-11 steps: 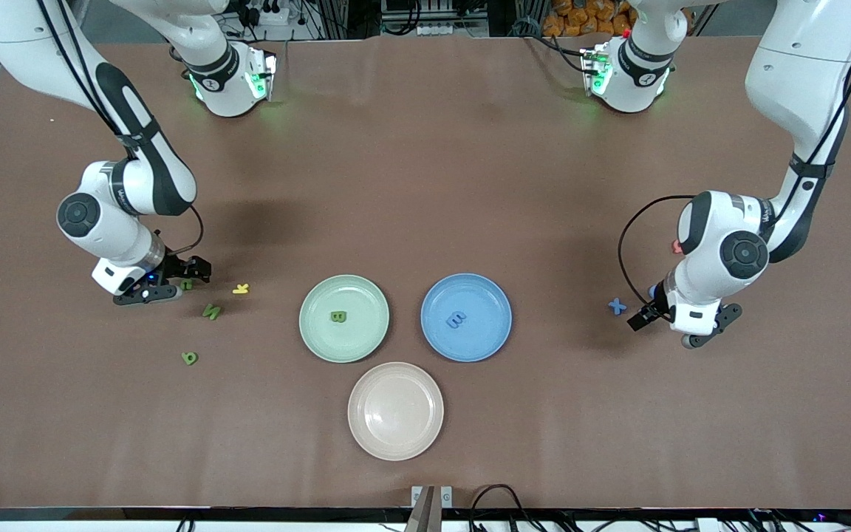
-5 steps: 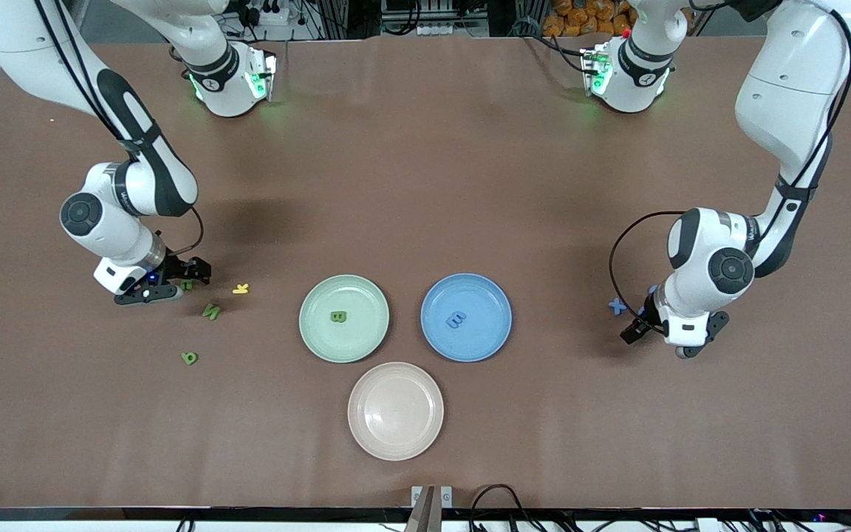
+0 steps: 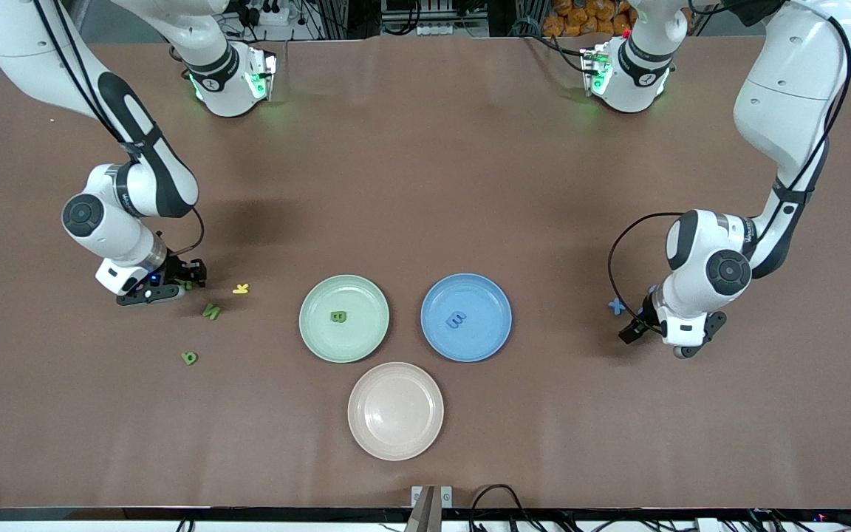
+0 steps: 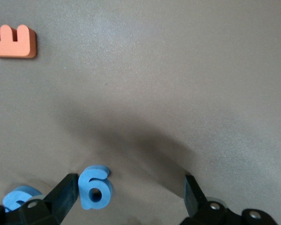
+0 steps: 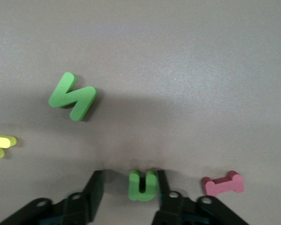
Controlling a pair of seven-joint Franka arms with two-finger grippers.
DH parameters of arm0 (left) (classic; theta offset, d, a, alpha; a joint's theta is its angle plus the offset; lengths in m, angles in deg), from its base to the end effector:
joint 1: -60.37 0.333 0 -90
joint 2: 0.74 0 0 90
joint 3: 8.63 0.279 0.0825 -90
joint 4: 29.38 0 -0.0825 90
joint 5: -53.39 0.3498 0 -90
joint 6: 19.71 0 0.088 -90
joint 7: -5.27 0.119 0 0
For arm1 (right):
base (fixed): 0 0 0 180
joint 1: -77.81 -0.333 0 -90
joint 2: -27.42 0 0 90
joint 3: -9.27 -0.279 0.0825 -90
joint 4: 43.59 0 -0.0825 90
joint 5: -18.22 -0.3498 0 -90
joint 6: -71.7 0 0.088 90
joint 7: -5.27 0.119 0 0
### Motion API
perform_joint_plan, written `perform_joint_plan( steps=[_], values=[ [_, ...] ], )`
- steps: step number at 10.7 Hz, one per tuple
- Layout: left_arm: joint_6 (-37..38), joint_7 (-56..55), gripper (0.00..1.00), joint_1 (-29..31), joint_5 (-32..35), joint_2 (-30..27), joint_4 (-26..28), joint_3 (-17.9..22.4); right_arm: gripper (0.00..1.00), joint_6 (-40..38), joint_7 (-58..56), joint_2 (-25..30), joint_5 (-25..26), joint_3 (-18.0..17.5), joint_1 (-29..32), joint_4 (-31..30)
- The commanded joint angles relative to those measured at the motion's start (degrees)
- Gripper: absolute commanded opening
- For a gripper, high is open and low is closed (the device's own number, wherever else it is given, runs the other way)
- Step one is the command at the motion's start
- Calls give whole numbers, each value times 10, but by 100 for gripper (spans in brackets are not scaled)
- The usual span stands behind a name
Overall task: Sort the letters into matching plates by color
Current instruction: 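Grasp the blue 6 with the left gripper while the right gripper grasps u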
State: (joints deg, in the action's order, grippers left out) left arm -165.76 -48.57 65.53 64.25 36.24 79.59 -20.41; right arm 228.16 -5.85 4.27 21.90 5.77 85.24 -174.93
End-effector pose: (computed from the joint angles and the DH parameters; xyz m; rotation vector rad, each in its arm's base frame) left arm 0.5845 -0.0677 0.1512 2.9232 1.0822 0.0171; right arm 0.5018 -0.0307 0.1614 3.1212 0.2794 0.0549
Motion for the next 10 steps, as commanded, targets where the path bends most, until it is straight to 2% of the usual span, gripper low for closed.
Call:
perform_joint_plan(
  steps=[1, 2, 3, 4, 5, 6, 9, 10],
  values=[
    [-4, -12, 100, 3, 10, -1, 7, 2, 36, 0, -10, 4, 12, -11, 23, -3],
    [-4, -11, 100, 3, 10, -2, 7, 2, 36, 0, -11, 4, 12, -11, 24, -3],
    [-3, -11, 96, 4, 11, -2, 7, 2, 36, 0, -11, 4, 12, -11, 25, -4],
    [-3, -7, 33, 5, 11, -4, 8, 2, 35, 0, -11, 3, 12, -11, 27, -4],
    [-2, -6, 0, 6, 11, -7, 12, 2, 34, 0, -11, 3, 12, -12, 28, -4],
    [-1, -7, 0, 8, 11, -11, 15, 2, 32, 0, -11, 2, 12, -12, 28, -4],
    [0, -10, 0, 7, 11, -15, 17, 2, 15, 0, -9, 1, 12, -12, 27, -3],
    [1, -10, 0, 7, 11, -16, 17, 2, 13, -1, -7, 1, 12, -15, 26, -3]
  ],
)
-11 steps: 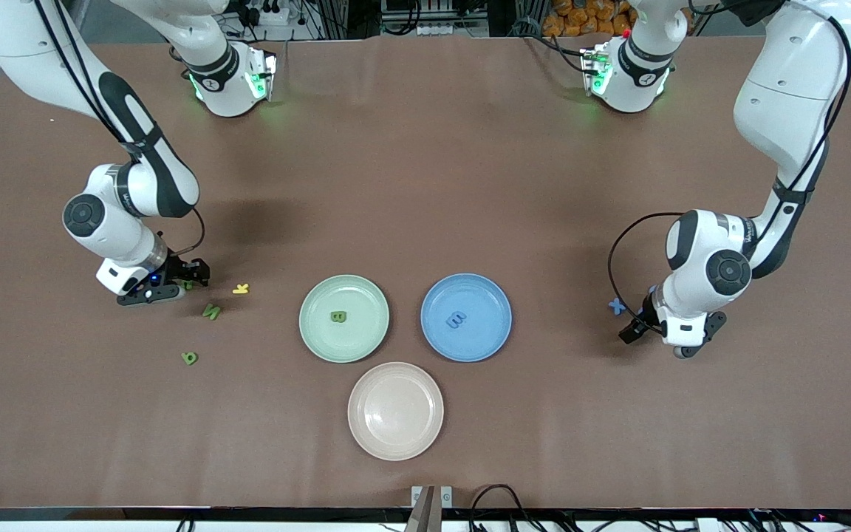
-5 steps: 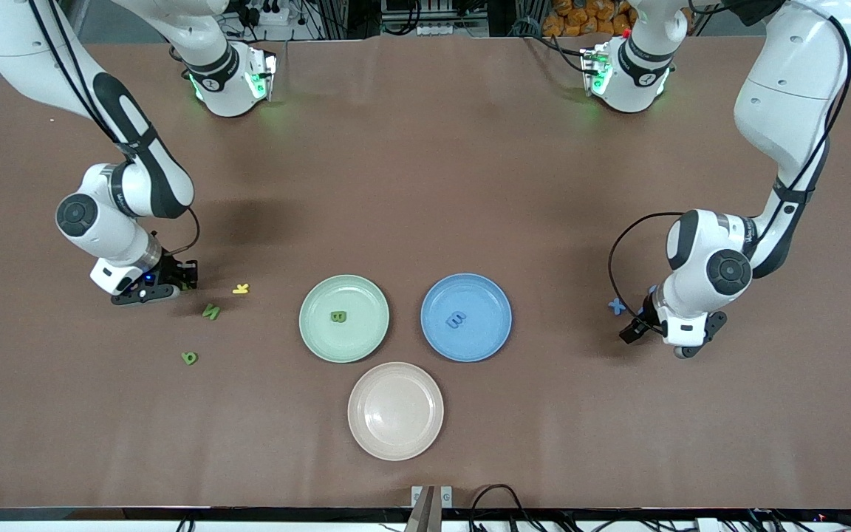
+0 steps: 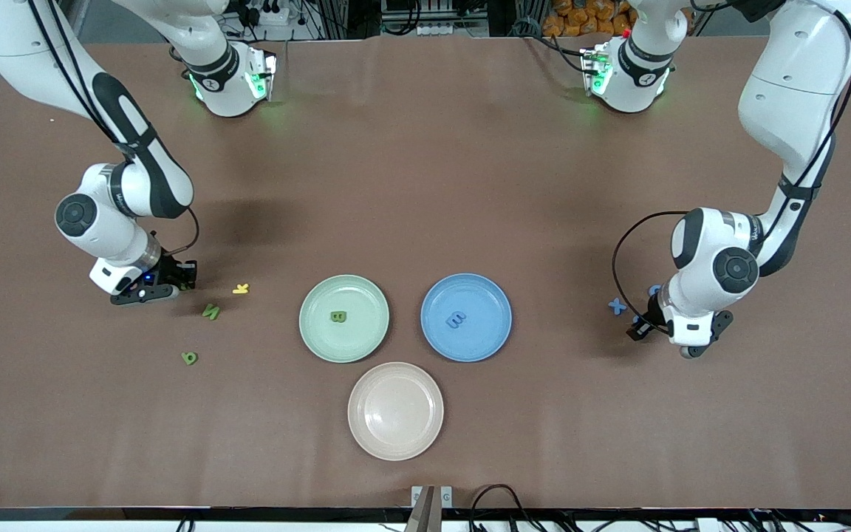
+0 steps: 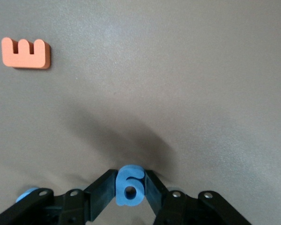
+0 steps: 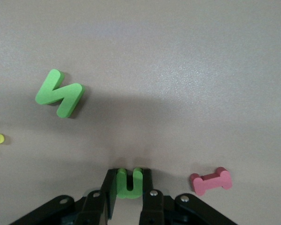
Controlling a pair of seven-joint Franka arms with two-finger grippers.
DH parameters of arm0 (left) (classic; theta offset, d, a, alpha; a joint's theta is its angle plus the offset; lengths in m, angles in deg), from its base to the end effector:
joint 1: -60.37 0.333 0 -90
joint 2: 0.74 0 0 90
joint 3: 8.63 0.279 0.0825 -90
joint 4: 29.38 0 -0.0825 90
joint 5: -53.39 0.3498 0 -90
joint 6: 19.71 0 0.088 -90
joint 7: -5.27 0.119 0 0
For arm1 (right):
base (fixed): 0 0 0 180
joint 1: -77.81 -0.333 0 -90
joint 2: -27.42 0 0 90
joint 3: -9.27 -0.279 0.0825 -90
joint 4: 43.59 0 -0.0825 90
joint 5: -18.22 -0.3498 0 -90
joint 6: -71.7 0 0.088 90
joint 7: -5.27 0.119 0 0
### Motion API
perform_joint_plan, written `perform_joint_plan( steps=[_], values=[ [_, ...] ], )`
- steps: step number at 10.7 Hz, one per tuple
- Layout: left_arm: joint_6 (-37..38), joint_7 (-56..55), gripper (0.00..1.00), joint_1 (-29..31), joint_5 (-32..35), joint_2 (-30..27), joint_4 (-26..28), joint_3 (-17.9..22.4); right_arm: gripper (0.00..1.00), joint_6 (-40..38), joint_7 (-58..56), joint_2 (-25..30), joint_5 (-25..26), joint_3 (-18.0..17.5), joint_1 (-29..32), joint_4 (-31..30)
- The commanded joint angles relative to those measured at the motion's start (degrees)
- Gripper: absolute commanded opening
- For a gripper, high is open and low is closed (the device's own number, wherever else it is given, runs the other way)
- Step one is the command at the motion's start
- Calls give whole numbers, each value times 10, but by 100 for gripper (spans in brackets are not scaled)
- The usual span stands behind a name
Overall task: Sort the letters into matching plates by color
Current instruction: 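Grasp the blue 6 with the left gripper while the right gripper grasps u, then carry the 6 to the blue plate while the right gripper carries u to green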
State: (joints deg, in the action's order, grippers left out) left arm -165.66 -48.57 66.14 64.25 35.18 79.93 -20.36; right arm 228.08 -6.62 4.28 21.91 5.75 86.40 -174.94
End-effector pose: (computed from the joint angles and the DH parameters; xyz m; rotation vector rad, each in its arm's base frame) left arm 0.5862 -0.0608 0.1596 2.9166 1.0972 0.0347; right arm 0.5009 -0.0406 0.1613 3.1217 0.2695 0.0526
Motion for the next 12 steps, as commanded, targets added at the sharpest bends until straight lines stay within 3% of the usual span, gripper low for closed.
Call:
perform_joint_plan(
  steps=[1, 3, 8, 11, 12],
  values=[
    [1, -9, 0, 0, 11, -7, 13, 1, 12, -7, 3, 4, 12, -16, 10, -1],
    [23, -8, 0, -2, 11, -18, 3, 0, 12, -40, 13, 17, 8, -22, 1, 6],
    [149, -12, 0, -37, 10, -19, -92, -1, 12, -135, 148, 40, 1, -23, -59, 64],
    [172, -16, 0, -54, 1, -18, -122, -2, 12, -140, 257, 30, -3, -24, -113, 103],
    [179, -28, 0, -59, 2, -16, -126, -4, 12, -141, 274, 24, -33, -24, -131, 117]
  ],
)
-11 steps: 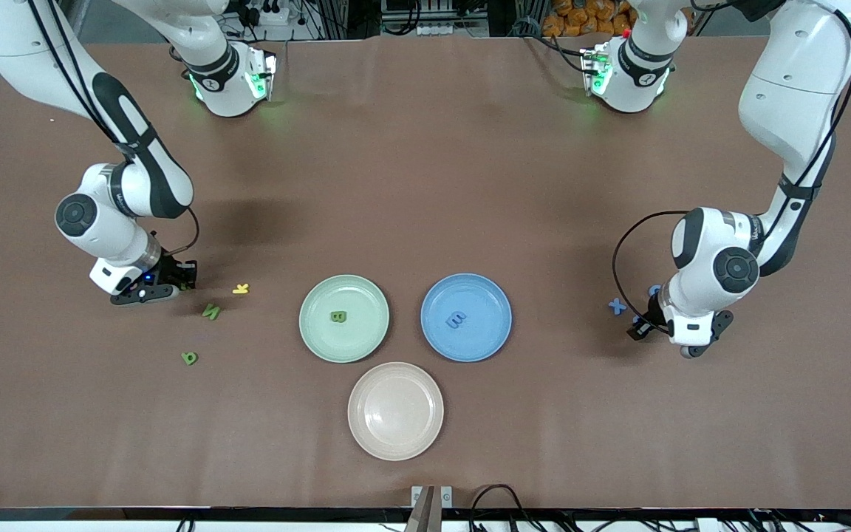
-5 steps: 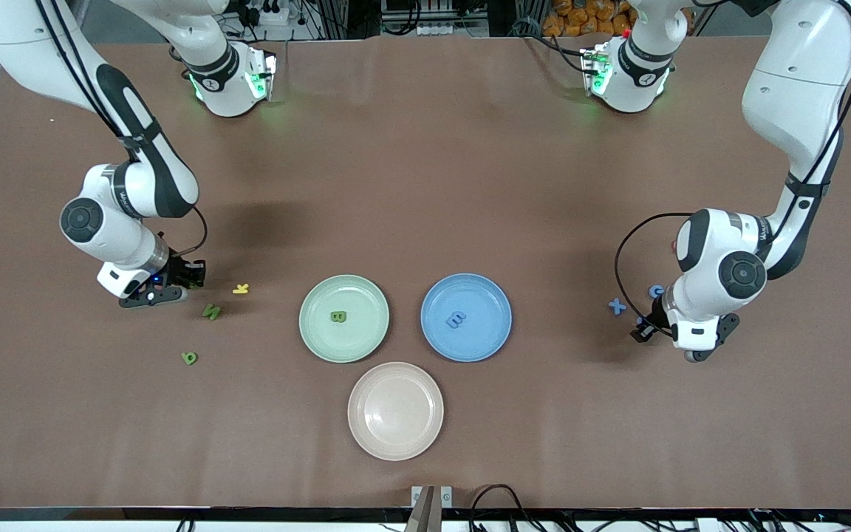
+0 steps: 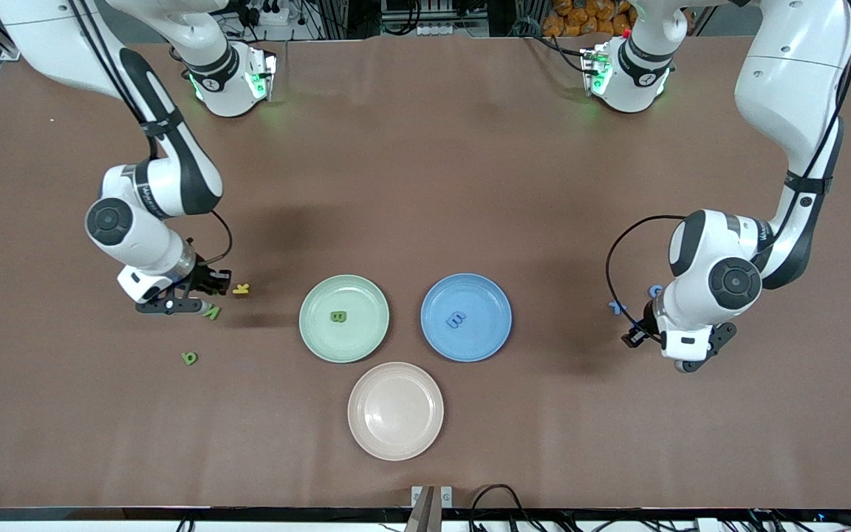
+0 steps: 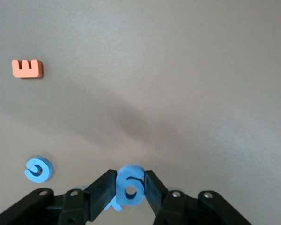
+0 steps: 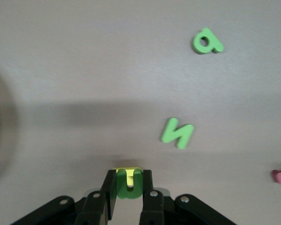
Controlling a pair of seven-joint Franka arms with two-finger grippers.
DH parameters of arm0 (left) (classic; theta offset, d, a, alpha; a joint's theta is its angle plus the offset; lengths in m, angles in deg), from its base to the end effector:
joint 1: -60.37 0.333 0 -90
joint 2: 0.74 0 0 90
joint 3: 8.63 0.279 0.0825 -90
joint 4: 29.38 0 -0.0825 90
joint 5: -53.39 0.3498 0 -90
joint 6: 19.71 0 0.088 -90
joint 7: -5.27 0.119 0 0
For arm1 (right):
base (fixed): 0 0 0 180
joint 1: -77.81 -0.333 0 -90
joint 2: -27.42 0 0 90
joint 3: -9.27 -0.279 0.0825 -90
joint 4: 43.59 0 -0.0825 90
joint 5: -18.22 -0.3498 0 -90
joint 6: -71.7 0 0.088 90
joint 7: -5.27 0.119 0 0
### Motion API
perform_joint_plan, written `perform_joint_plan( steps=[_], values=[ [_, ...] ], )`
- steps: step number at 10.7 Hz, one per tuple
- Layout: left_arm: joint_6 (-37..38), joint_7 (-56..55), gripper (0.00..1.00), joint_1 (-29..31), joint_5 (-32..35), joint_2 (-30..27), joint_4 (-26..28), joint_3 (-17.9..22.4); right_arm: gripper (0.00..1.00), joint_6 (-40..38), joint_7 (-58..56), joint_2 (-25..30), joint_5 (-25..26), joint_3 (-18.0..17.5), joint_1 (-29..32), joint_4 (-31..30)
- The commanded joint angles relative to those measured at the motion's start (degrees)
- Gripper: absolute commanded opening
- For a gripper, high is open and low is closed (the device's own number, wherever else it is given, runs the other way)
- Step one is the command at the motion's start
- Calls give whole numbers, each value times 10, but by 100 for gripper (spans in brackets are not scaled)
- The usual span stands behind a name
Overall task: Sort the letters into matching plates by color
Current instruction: 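Carry the 6 to the blue plate while the right gripper carries u to green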
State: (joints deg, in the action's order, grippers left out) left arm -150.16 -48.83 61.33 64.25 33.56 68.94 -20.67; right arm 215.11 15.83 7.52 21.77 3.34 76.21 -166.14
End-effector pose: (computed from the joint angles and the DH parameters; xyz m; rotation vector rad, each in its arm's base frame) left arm 0.6149 -0.1042 0.2255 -2.9420 -1.0082 0.0063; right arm 0.5366 0.0714 0.2237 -3.1406 0.0156 -0.0305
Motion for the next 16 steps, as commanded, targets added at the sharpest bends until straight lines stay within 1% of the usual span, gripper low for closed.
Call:
perform_joint_plan(
  steps=[1, 2, 3, 4, 6, 9, 11, 12, 13, 14, 16],
  values=[
    [24, -28, 0, -22, 1, 0, -22, -4, 12, -12, 57, -14, -68, 0, -48, 46],
    [25, -29, 0, -29, -20, 6, -35, -11, 12, -12, 64, -21, -91, 0, -60, 60],
    [25, -29, 0, -42, -39, 11, -44, -11, 12, -12, 82, -31, -99, 0, -74, 77],
    [25, -33, 0, -63, -50, 13, -53, -11, 12, -9, 116, -49, -99, 0, -89, 92],
    [24, -72, 0, -97, -74, 20, -58, -11, 13, -10, 180, -86, -100, 1, -120, 144],
    [24, -123, 0, -155, -109, 41, -99, -11, 13, -10, 286, -130, -100, 2, -158, 201],
    [19, -165, 0, -187, -123, 57, -131, -11, 15, -10, 334, -146, -100, 2, -171, 223],
    [15, -177, 0, -201, -133, 67, -145, -11, 23, -10, 343, -151, -99, 2, -174, 228],
    [1, -181, 0, -207, -141, 72, -149, -11, 51, -11, 344, -151, -99, 2, -175, 227],
    [-20, -181, 0, -208, -153, 72, -149, -13, 100, -13, 343, -150, -97, 4, -174, 225],
    [-66, -181, 0, -221, -207, 70, -150, -19, 100, -35, 330, -146, -80, 6, -170, 227]
  ],
)
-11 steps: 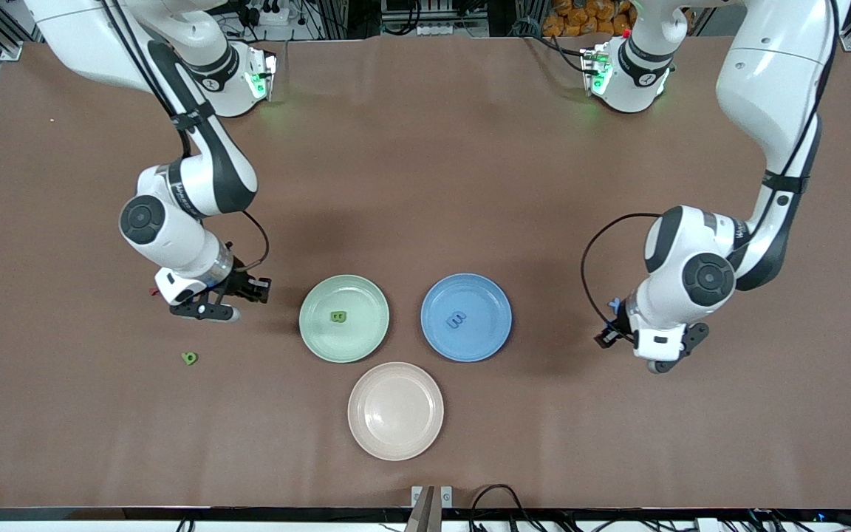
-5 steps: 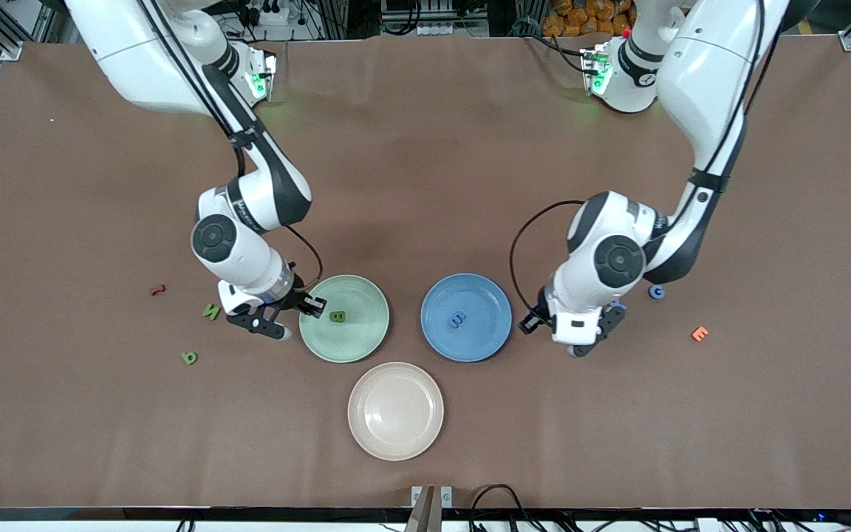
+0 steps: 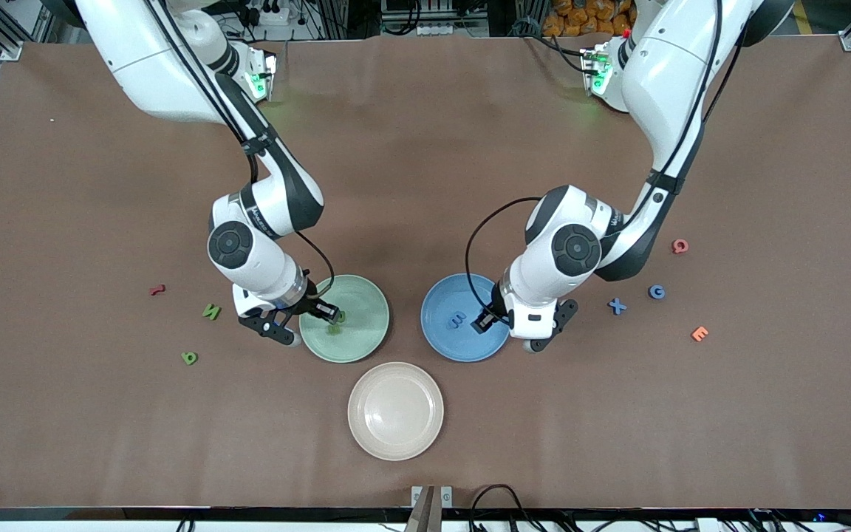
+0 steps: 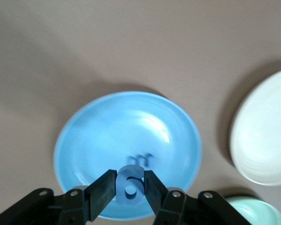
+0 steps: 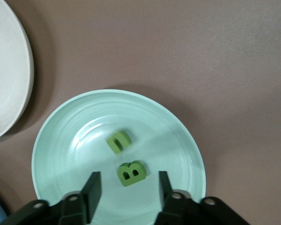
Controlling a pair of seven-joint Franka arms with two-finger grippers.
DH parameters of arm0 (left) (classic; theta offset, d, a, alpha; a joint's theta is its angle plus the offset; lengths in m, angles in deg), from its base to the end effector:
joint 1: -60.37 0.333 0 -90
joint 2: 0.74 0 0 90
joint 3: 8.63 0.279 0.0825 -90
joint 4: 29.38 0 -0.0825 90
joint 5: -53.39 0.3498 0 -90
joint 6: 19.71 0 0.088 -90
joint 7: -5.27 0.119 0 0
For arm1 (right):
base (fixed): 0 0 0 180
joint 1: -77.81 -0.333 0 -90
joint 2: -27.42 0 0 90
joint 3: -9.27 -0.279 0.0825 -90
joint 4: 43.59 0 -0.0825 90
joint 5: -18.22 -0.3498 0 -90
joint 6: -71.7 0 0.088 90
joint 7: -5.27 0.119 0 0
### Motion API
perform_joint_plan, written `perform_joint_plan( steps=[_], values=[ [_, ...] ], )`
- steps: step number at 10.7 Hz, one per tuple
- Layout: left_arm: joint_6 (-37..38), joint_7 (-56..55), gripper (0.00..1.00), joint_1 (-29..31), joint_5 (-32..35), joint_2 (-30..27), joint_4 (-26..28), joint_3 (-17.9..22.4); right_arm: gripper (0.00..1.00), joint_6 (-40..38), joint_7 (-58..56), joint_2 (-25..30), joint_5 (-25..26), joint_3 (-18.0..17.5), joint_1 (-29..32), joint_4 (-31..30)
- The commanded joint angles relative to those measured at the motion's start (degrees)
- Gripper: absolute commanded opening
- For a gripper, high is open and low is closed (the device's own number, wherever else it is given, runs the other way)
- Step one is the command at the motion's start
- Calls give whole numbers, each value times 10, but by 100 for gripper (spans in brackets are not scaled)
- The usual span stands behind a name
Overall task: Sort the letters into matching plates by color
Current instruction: 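Carry the 6 to the blue plate while the right gripper carries u to green, then move the left gripper to the blue c while the right gripper grasps green N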
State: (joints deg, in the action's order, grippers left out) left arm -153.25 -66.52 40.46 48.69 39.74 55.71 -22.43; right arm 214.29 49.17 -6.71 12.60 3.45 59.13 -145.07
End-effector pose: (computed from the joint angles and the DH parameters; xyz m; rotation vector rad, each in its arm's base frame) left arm 0.5802 -0.3573 0.2607 2.6667 1.1037 -0.1114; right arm 0.5756 0.2576 0.2197 -2.9030 0.6398 -0.0511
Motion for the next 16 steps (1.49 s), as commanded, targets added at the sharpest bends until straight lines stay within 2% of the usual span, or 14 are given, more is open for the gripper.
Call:
perform_joint_plan(
  steps=[1, 2, 3, 5, 9, 12, 14, 16],
  values=[
    [-45, 1, 0, -18, -54, 9, -18, -1, 100, -43, -18, -1, 24, 9, 5, 16],
    [-47, 18, 69, -18, -50, 10, -17, 1, 100, -51, -36, -1, 29, 14, 7, 15],
    [-47, 44, 100, -23, -49, 9, -16, 2, 100, -53, -62, -1, 32, 25, 14, 11],
    [-47, 50, 100, -22, -42, 5, -14, 4, 100, -59, -80, 1, 48, 28, 44, 8],
    [-28, 74, 100, 6, 45, -4, 21, 4, 100, -61, -113, 0, 69, 29, 107, 7],
    [72, 173, 100, 43, 51, -22, 33, 5, 100, -57, -142, -2, 79, 29, 147, -13],
    [86, 230, 100, 82, 52, -55, 76, 6, 100, -55, -150, -2, 106, 29, 172, -29],
    [85, 275, 100, 116, 85, -98, 140, 4, 100, -53, -150, -2, 117, 29, 180, -45]
  ],
)
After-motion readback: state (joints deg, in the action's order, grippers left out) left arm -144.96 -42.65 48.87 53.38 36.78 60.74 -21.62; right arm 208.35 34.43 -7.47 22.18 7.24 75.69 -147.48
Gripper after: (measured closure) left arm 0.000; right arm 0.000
